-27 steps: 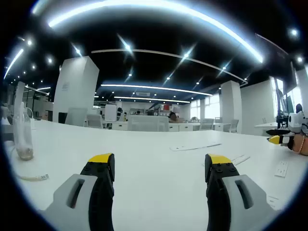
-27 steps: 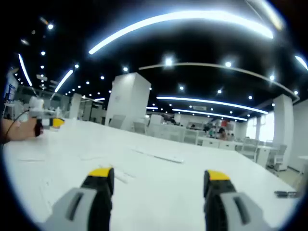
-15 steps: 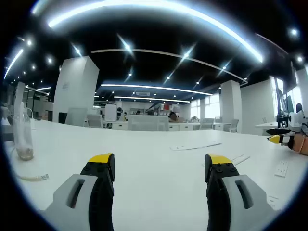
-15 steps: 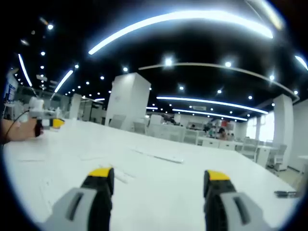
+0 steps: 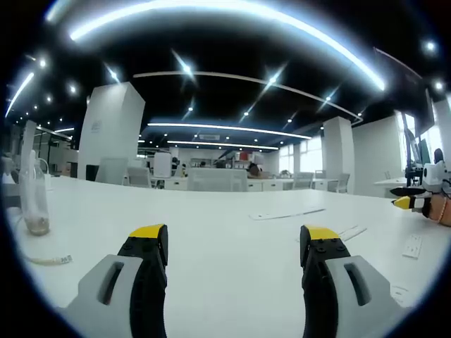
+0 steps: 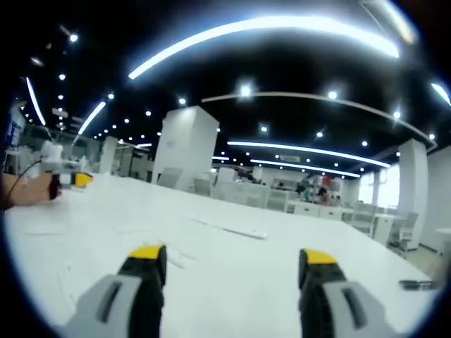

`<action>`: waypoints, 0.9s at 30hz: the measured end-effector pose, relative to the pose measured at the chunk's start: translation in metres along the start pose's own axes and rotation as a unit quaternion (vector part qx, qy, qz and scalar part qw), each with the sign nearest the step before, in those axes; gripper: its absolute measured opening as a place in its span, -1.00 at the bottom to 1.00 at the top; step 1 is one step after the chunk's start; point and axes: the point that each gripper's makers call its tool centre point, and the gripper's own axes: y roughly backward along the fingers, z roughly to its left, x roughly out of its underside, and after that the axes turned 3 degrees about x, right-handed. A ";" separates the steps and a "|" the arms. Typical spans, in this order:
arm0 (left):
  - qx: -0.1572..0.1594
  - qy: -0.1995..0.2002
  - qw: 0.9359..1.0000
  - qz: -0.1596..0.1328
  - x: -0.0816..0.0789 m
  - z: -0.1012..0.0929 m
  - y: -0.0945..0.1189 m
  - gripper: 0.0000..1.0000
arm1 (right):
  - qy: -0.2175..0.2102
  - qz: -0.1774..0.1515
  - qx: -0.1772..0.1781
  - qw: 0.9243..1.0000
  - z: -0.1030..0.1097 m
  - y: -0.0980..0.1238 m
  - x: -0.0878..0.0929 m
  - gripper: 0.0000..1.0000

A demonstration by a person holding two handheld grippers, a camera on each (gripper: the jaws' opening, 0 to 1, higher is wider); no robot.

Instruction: Locate the socket holder cover, grip the socket holder cover, clip it into the socket holder slot.

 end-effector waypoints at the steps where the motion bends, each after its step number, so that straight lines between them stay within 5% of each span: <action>1: -0.001 -0.001 1.000 0.000 0.000 0.000 0.000 0.52 | 0.000 0.000 0.001 1.000 0.000 0.000 0.000 0.55; 19: -0.019 -0.004 1.000 0.008 0.005 0.005 0.000 0.63 | -0.007 -0.003 0.014 1.000 -0.008 0.000 0.003 0.56; 27: -0.021 0.001 1.000 0.000 0.001 0.007 0.002 0.65 | -0.027 -0.033 0.010 0.999 -0.007 0.002 -0.013 0.56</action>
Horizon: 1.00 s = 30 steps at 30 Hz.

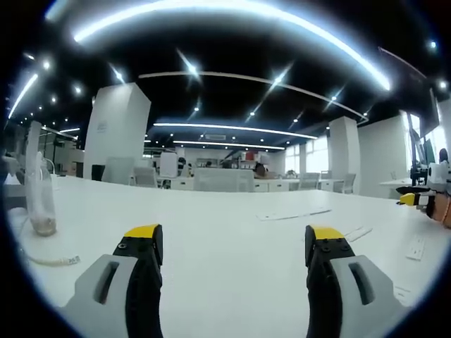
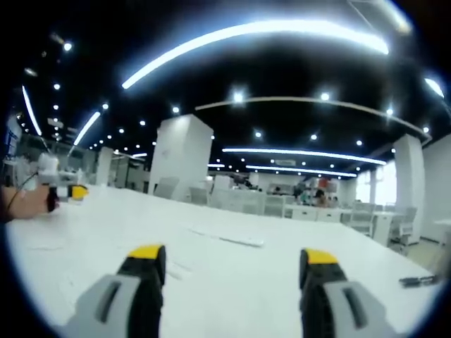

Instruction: Locate the socket holder cover, grip the socket holder cover, clip it into the socket holder slot.

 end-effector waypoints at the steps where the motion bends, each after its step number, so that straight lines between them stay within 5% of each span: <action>1: 0.001 -0.001 1.000 0.002 0.001 0.000 0.000 0.64 | 0.000 -0.004 0.000 1.000 0.000 0.001 -0.002 0.56; 12: 0.034 -0.014 0.999 0.003 -0.005 -0.019 -0.002 0.64 | -0.024 -0.017 0.014 0.999 -0.015 0.004 -0.007 0.56; 22: 0.048 0.000 0.999 -0.019 -0.019 -0.025 0.004 0.63 | -0.030 -0.027 -0.053 0.998 0.015 -0.004 -0.018 0.55; 30: 0.083 -0.001 0.996 -0.028 -0.029 -0.042 0.006 0.62 | -0.030 -0.036 -0.074 0.996 0.021 -0.008 -0.024 0.55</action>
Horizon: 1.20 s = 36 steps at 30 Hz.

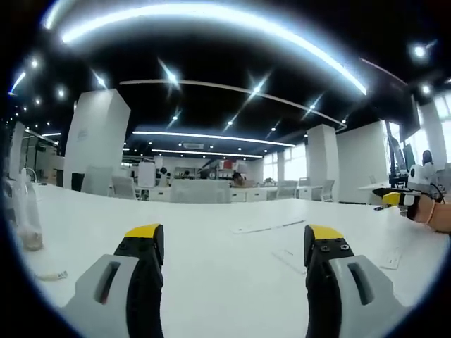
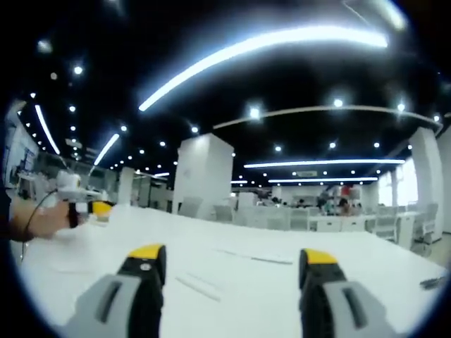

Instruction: Locate the socket holder cover, grip the socket holder cover, clip it into the socket holder slot.

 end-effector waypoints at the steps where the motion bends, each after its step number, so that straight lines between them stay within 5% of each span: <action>1: 0.000 0.001 1.000 0.000 0.000 0.000 0.000 0.62 | -0.002 0.000 0.003 1.000 -0.003 0.001 0.000 0.55; 8: -0.009 -0.009 0.999 0.040 0.013 0.005 0.001 0.61 | -0.023 -0.022 0.009 0.999 -0.005 0.004 -0.011 0.54; 13: -0.007 -0.003 0.999 0.039 0.009 0.003 0.003 0.60 | -0.018 -0.018 -0.005 1.000 0.004 0.005 -0.014 0.53; 23: -0.010 -0.001 1.000 0.029 -0.003 0.000 0.010 0.56 | -0.033 -0.060 -0.040 0.997 0.025 0.012 -0.043 0.51; 36: 0.003 -0.003 0.999 0.038 -0.003 -0.007 0.013 0.47 | -0.008 -0.052 -0.096 0.994 0.045 0.015 -0.066 0.51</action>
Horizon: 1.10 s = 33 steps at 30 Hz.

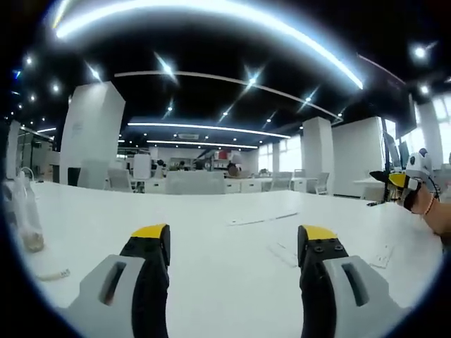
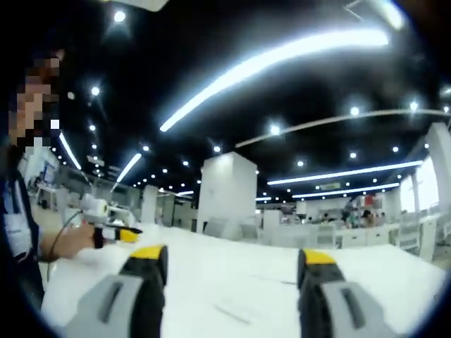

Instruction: Locate the socket holder cover, grip the socket holder cover, clip it into the socket holder slot.

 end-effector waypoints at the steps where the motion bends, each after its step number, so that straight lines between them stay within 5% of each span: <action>1: -0.002 -0.002 1.000 0.003 0.001 0.001 0.000 0.47 | 0.003 0.006 -0.008 1.000 0.003 -0.001 0.000 0.52; 4: -0.002 -0.005 1.000 0.017 0.004 0.001 0.001 0.49 | 0.031 0.045 -0.064 0.996 0.019 -0.006 0.004 0.52; 8: 0.007 -0.006 1.000 0.023 0.006 -0.003 0.001 0.49 | 0.083 0.119 -0.121 0.982 0.035 -0.008 0.023 0.53; 15: 0.012 -0.007 1.000 0.027 0.007 -0.007 0.001 0.49 | 0.155 0.260 -0.233 0.924 0.065 -0.005 0.062 0.49; 16: 0.012 -0.007 1.000 0.026 0.007 -0.007 0.001 0.49 | 0.175 0.282 -0.253 0.909 0.069 -0.004 0.070 0.53; 18: 0.012 -0.007 1.000 0.026 0.007 -0.007 0.001 0.49 | 0.181 0.295 -0.262 0.901 0.072 -0.002 0.074 0.54; 21: 0.012 -0.008 1.000 0.026 0.008 -0.008 0.001 0.49 | 0.210 0.372 -0.315 0.848 0.085 0.009 0.097 0.54; 23: 0.013 -0.008 1.000 0.027 0.008 -0.009 0.000 0.49 | 0.231 0.400 -0.334 0.822 0.087 0.014 0.104 0.54; 25: 0.015 -0.007 1.000 0.027 0.008 -0.010 -0.001 0.49 | 0.252 0.439 -0.362 0.783 0.090 0.024 0.114 0.52; 33: 0.018 -0.004 1.000 0.025 0.009 -0.012 -0.004 0.49 | 0.280 0.520 -0.410 0.695 0.098 0.036 0.132 0.41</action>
